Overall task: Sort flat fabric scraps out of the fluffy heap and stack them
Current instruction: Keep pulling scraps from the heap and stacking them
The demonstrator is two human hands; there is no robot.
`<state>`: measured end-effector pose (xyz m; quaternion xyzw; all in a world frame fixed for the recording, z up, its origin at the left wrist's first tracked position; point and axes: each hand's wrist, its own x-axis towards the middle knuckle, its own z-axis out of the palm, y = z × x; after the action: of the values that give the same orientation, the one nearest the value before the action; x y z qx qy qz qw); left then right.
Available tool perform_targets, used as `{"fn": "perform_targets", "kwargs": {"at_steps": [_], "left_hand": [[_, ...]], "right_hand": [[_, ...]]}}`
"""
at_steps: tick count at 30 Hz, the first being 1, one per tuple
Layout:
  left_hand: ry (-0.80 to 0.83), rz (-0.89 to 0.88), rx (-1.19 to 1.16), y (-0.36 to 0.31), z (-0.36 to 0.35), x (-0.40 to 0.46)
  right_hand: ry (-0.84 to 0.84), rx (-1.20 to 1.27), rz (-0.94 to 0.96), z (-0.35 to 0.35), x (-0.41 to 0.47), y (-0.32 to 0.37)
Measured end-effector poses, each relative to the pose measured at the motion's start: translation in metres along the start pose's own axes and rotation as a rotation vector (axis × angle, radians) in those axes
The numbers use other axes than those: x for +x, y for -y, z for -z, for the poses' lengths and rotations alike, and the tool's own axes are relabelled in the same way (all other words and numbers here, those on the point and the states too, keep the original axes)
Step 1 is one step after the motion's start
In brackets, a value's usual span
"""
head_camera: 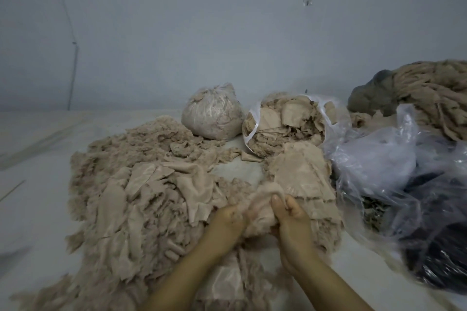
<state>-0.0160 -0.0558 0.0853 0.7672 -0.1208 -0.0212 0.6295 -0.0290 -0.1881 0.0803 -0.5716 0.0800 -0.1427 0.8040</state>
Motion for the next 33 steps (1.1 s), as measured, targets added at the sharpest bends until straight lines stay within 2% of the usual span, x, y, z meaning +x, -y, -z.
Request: {"fn": "perform_targets", "kwargs": {"at_steps": [3,6,9,12,15,22,23,25,27,31,33], "left_hand": [[-0.168,0.045,-0.113,0.011,0.007,-0.004],[-0.227,0.044,-0.167,0.016,0.013,-0.008],[-0.125,0.057,-0.211,0.018,0.014,-0.016],[0.019,-0.009,-0.078,0.020,0.011,-0.022],[-0.049,-0.030,-0.003,0.025,0.010,-0.022],[0.035,-0.002,0.061,0.032,0.017,-0.022],[0.026,0.005,0.086,0.037,0.021,-0.023],[0.026,0.002,0.145,0.042,0.027,-0.023],[0.048,-0.037,0.193,0.042,0.029,-0.022],[-0.060,-0.173,0.354,0.038,0.029,-0.016],[-0.134,-0.296,0.512,0.037,0.032,-0.014]], "right_hand": [[-0.124,0.080,-0.018,-0.005,-0.002,-0.003],[-0.143,0.084,-0.019,-0.008,-0.001,-0.004],[-0.068,0.160,-0.127,-0.012,-0.001,-0.002],[-0.031,0.206,-0.151,-0.015,0.001,0.000],[-0.194,0.265,-0.114,-0.016,0.010,0.001],[-0.410,0.188,0.049,-0.003,0.029,0.009],[-0.402,0.096,0.117,0.001,0.037,0.018],[-0.278,-0.180,0.233,0.005,0.055,0.038],[-0.174,-0.435,0.273,0.004,0.076,0.057],[-0.292,-1.140,0.402,0.015,0.105,0.067],[-0.212,-1.294,0.533,0.017,0.100,0.045]]}}
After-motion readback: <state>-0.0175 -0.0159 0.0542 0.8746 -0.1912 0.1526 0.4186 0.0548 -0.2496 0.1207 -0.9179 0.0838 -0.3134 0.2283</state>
